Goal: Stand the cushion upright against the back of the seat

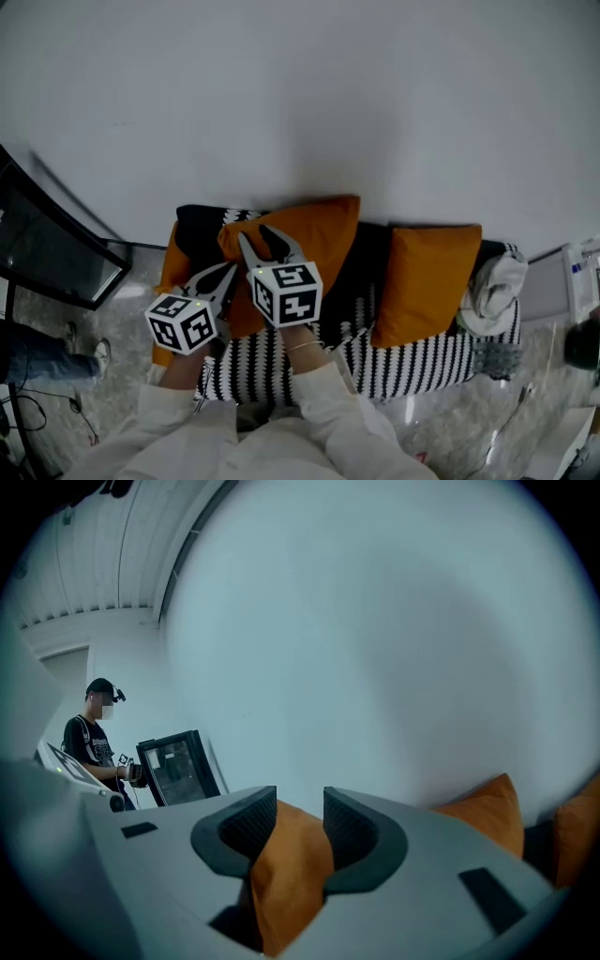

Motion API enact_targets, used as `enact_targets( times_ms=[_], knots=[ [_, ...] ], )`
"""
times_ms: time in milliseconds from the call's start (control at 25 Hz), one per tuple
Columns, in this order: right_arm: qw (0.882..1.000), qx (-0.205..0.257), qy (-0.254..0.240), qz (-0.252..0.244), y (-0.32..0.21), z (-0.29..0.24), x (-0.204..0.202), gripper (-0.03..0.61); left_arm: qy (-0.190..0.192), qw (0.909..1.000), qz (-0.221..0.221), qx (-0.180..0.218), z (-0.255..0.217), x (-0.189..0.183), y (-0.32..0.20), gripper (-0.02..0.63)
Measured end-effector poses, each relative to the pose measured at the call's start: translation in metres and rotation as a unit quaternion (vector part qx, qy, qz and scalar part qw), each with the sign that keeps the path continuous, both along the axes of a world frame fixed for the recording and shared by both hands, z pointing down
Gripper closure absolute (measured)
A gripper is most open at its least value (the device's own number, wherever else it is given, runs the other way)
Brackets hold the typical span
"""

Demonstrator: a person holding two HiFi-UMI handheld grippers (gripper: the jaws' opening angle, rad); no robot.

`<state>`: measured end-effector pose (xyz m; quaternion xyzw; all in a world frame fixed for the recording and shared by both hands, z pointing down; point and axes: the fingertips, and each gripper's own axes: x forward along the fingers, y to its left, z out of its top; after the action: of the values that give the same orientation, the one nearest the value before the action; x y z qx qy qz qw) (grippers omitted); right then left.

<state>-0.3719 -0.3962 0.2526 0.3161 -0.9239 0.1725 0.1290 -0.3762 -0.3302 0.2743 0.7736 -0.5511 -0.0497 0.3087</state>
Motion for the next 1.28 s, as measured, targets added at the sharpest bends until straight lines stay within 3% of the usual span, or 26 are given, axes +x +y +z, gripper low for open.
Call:
enact_targets(
  times_ms=[320, 680, 800, 920, 1280],
  knots=[
    [0.999, 0.012, -0.010, 0.030, 0.036, -0.015, 0.066, 0.436, -0.008, 0.9999, 0.005, 0.014, -0.019, 0.037, 0.028, 0.606],
    [0.999, 0.016, -0.025, 0.015, 0.112, -0.027, 0.141, 0.440, -0.022, 0.9988, 0.002, 0.044, -0.048, 0.106, 0.092, 0.606],
    [0.999, 0.018, -0.032, 0.014, 0.137, -0.031, 0.165, 0.504, -0.024, 0.9985, 0.003, 0.048, -0.052, 0.127, 0.114, 0.606],
    [0.999, 0.027, -0.039, 0.014, 0.161, -0.037, 0.189, 0.522, -0.027, 0.9982, 0.002, 0.053, -0.054, 0.150, 0.136, 0.606],
    [0.994, 0.052, -0.087, -0.047, 0.240, -0.063, 0.238, 0.552, -0.053, 0.9952, -0.001, 0.082, -0.074, 0.212, 0.190, 0.606]
  ],
)
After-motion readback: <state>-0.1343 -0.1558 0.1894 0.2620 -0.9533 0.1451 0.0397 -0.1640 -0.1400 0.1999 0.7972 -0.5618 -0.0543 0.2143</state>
